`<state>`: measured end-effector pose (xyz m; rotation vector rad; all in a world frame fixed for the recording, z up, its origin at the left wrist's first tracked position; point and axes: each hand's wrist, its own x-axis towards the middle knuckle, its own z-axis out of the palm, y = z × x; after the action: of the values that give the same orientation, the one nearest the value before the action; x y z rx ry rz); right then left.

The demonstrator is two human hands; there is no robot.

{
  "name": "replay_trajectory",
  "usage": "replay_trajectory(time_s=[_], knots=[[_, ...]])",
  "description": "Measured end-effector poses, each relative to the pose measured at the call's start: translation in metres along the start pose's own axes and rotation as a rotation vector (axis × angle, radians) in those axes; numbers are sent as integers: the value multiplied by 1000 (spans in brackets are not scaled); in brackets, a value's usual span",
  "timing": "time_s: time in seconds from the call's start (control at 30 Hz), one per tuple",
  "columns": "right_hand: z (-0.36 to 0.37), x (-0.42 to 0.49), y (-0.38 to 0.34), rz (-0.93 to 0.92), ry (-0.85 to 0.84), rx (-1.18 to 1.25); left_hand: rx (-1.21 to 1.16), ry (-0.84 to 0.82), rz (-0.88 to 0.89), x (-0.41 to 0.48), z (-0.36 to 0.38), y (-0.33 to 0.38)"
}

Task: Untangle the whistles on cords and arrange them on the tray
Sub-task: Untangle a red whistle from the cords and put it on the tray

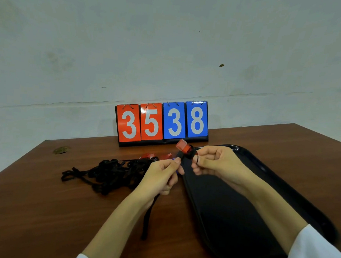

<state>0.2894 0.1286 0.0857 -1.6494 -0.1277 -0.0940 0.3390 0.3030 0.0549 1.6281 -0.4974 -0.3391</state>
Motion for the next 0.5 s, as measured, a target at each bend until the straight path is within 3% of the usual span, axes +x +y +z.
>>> replay_trajectory(time_s=[0.13,0.33,0.5], knots=[[0,3,2,-17,132,-20,75,45,6,3,6,-5],[6,7,13,-70,270,-119,273,-34,19,-2,18,-9],[8,10,23,-109,383,-409,497,-4,159,-2,21,-11]])
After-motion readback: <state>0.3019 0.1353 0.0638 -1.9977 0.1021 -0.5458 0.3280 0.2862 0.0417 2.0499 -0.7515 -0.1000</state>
